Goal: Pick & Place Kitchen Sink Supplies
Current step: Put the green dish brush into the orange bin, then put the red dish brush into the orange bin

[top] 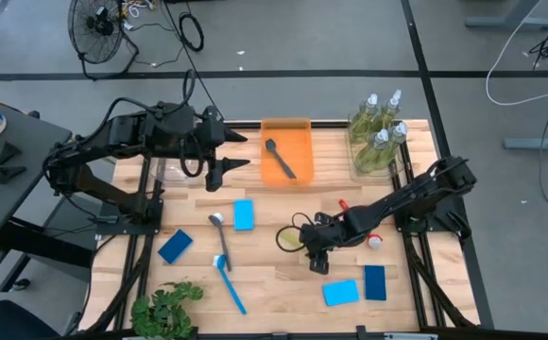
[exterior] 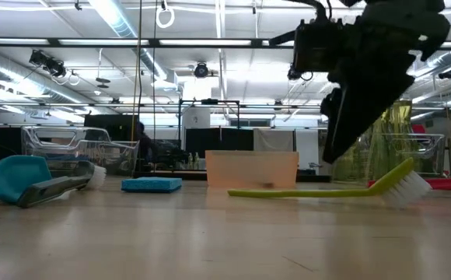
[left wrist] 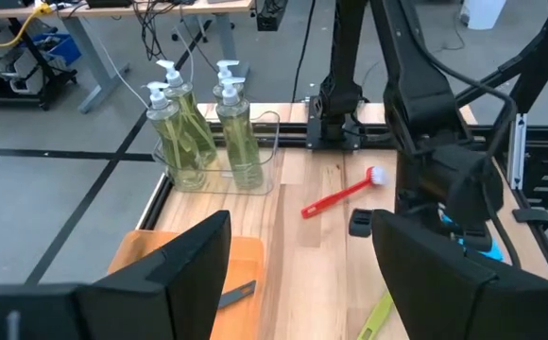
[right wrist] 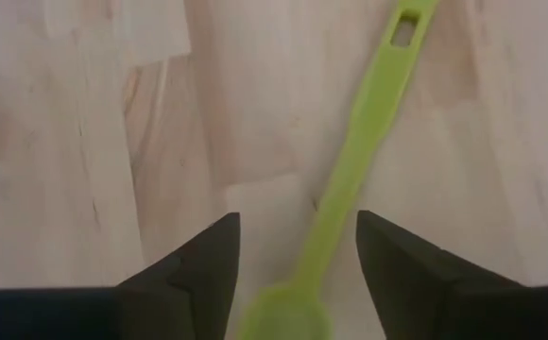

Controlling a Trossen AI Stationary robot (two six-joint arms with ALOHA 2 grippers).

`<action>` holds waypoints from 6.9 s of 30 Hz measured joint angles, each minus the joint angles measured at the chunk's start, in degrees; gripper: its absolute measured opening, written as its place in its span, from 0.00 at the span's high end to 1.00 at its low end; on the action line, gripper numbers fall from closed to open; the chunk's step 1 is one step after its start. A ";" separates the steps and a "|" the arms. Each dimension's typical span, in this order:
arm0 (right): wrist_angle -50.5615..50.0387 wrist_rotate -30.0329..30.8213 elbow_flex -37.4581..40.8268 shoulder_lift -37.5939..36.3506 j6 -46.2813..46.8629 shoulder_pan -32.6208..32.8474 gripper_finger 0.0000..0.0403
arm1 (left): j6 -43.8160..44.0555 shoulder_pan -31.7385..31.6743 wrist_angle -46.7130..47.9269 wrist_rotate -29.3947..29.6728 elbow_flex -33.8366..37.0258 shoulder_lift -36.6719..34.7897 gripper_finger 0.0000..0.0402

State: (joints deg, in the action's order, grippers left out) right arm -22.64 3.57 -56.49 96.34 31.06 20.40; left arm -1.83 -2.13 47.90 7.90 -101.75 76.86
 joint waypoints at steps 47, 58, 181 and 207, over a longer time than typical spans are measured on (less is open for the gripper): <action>-0.75 0.63 -3.95 7.86 7.58 -0.54 0.93 | 0.04 0.00 -0.09 0.02 0.00 0.00 0.34; -6.34 4.44 -14.18 7.82 7.51 -4.72 0.93 | -0.02 0.00 -0.11 0.02 0.00 0.00 0.34; -47.75 6.47 -25.38 -16.26 -3.86 -24.21 0.51 | 3.99 -20.52 5.49 -10.47 33.27 -41.66 0.34; -62.28 7.94 -24.40 -16.10 35.45 5.83 0.51 | 4.24 -20.52 5.46 -10.47 33.27 -41.64 0.34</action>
State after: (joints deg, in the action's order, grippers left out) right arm -84.92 11.52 -80.88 80.24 66.51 26.24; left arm 2.42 -22.65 53.36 -2.57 -68.49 35.22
